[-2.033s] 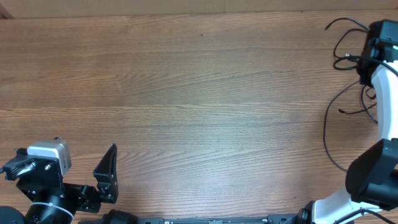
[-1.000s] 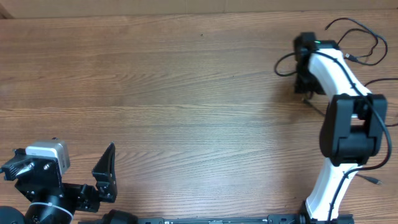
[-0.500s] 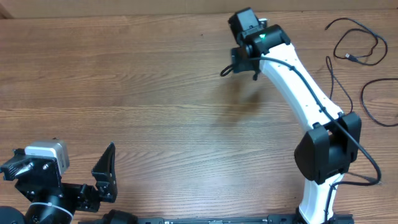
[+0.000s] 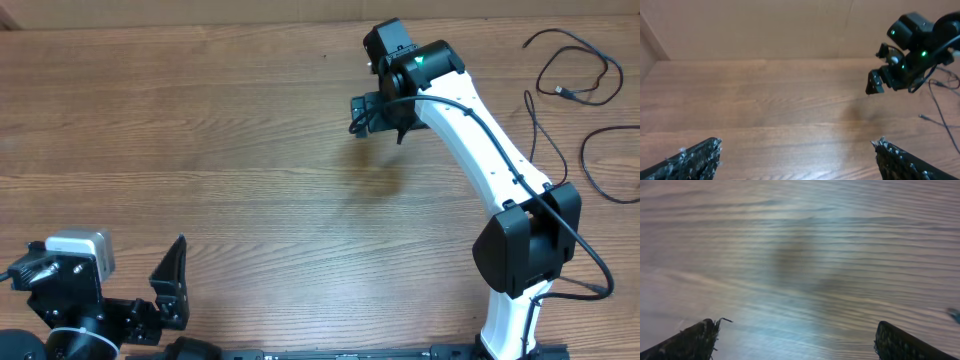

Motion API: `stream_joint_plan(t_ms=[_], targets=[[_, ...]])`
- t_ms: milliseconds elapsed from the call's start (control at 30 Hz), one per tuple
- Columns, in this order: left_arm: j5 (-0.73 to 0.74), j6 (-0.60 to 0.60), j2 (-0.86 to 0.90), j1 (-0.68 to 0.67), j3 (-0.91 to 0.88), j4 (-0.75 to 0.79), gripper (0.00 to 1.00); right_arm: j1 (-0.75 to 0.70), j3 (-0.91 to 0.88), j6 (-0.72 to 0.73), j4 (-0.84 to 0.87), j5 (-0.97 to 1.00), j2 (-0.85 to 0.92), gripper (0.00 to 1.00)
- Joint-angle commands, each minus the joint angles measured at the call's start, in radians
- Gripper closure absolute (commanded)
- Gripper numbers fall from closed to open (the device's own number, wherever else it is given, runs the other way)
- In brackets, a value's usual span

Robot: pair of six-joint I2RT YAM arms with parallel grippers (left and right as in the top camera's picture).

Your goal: Untangle cables

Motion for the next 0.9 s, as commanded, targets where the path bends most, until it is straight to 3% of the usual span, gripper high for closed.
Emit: stream_joint_plan(t_ms=[0,300,567,733,867], targets=[[-0.025,-0.014,-0.003,-0.007,0.004,-0.037,0.01,0.007,0.016,-0.053,0.005,-0.099,-0.081,0.00],[-0.089,-0.024,-0.003,-0.007,0.004,-0.059,0.00,0.007,0.015,-0.063,-0.060,0.166,-0.426,0.00],[-0.165,-0.060,-0.003,-0.007,0.004,0.010,0.00,0.007,0.000,-0.023,-0.149,0.214,-0.815,0.00],[-0.195,-0.063,-0.003,-0.007,0.001,0.009,0.01,0.007,-0.001,0.121,-0.270,0.315,-1.010,0.00],[-0.247,-0.123,-0.004,-0.007,-0.038,0.014,0.00,0.007,-0.001,0.209,-0.370,0.356,-1.064,0.00]])
